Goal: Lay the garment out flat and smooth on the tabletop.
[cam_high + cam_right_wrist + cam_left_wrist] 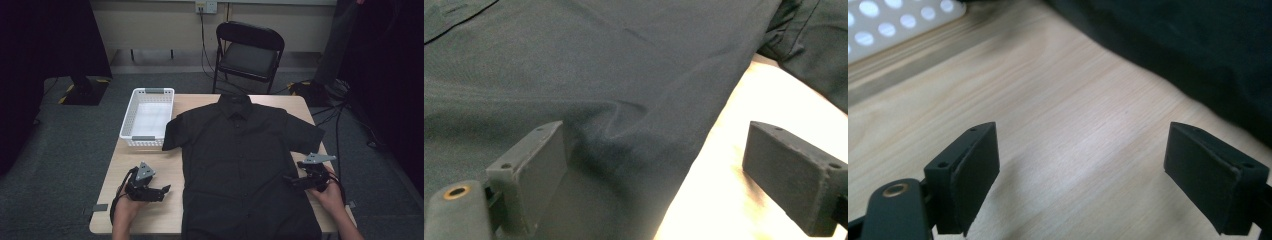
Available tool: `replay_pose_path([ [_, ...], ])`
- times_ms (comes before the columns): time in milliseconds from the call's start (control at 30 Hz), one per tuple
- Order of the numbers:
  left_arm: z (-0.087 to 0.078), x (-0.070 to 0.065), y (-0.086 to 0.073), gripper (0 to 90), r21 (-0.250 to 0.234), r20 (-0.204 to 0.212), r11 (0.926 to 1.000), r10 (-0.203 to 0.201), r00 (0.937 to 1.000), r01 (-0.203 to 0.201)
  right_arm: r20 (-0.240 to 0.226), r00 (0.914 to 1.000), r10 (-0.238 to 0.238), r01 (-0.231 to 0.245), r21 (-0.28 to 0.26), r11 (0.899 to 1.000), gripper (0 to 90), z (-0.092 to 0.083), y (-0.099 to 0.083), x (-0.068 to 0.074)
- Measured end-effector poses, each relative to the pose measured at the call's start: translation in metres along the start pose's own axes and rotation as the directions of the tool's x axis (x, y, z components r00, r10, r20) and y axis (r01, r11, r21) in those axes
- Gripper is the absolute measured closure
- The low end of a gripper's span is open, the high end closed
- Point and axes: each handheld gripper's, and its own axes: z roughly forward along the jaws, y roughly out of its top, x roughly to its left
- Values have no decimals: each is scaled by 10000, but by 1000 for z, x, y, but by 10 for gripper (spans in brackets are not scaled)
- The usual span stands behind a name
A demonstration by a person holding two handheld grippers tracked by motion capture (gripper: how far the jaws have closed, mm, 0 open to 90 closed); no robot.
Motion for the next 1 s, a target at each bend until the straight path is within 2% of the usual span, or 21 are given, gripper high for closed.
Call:
replay_pose_path([
  [233, 1, 3, -4, 141, 146, -219, 9998, -90, 9997, 93, 1, 10000, -3, 3, -5, 10000, 96, 0, 0, 0],
  [400, 2, 3, -6, 141, 299, -246, 9995, 30, 9997, -23, -1, 10000, -2, 2, -6, 10000, 96, 0, 0, 0],
  [800, 2, 4, -8, 137, 267, -308, 9996, -22, 9995, 30, 1, 10000, -4, 4, -9, 10000, 96, 0, 0, 0],
  [900, 3, 5, -11, 125, 77, -157, 9997, -248, 9996, 249, 1, 10000, -2, 2, -9, 10000, 96, 0, 0, 0],
  [1000, 3, 5, -10, 106, 134, -155, 9997, -189, 9997, 191, 0, 10000, -4, 4, -5, 10000, 96, 0, 0, 0],
])
